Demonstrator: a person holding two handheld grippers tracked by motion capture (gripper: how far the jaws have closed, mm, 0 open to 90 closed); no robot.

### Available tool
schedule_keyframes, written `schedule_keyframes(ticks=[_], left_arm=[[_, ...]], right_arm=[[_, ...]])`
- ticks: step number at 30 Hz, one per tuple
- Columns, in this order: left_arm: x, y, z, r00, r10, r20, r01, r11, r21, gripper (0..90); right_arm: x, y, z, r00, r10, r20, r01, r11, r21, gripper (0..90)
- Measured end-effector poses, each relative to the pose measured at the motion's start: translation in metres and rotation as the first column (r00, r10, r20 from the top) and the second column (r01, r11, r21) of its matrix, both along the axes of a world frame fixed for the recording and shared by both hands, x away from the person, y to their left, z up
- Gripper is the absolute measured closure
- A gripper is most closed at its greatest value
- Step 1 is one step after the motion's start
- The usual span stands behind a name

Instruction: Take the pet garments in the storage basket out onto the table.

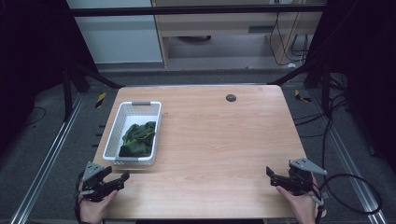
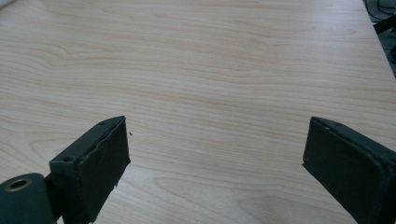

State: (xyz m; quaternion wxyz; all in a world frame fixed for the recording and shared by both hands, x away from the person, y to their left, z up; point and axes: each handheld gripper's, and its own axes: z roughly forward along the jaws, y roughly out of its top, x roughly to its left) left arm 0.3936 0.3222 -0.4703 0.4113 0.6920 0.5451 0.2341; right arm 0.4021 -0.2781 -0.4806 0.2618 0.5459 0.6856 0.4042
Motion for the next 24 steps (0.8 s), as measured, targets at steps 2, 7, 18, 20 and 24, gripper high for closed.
schedule_keyframes(ticks=[2, 7, 18, 20, 24], left_arm=[[-0.002, 0.000, 0.003, 0.9999, 0.005, 0.010, -0.005, 1.0000, -0.006, 21.5], [-0.007, 0.003, 0.010, 0.9991, 0.022, 0.037, -0.021, 0.9995, -0.024, 21.1], [-0.009, 0.004, 0.026, 0.9959, 0.030, 0.086, -0.026, 0.9987, -0.044, 20.4], [-0.009, 0.003, 0.030, 0.9952, 0.026, 0.095, -0.021, 0.9986, -0.048, 20.4], [-0.010, 0.001, 0.037, 0.9940, 0.015, 0.108, -0.010, 0.9988, -0.049, 20.3]], right_arm=[[-0.001, 0.002, -0.001, 1.0000, 0.009, -0.001, -0.009, 1.000, -0.002, 8.2], [-0.003, 0.004, -0.001, 0.9998, 0.020, 0.005, -0.020, 1.000, -0.008, 9.3], [-0.007, 0.009, 0.000, 0.9991, 0.040, 0.016, -0.040, 0.999, -0.005, 10.1], [-0.007, 0.009, 0.000, 0.9990, 0.041, 0.016, -0.041, 0.999, -0.003, 10.2], [-0.007, 0.009, 0.000, 0.9991, 0.042, 0.011, -0.041, 0.999, -0.007, 10.1]])
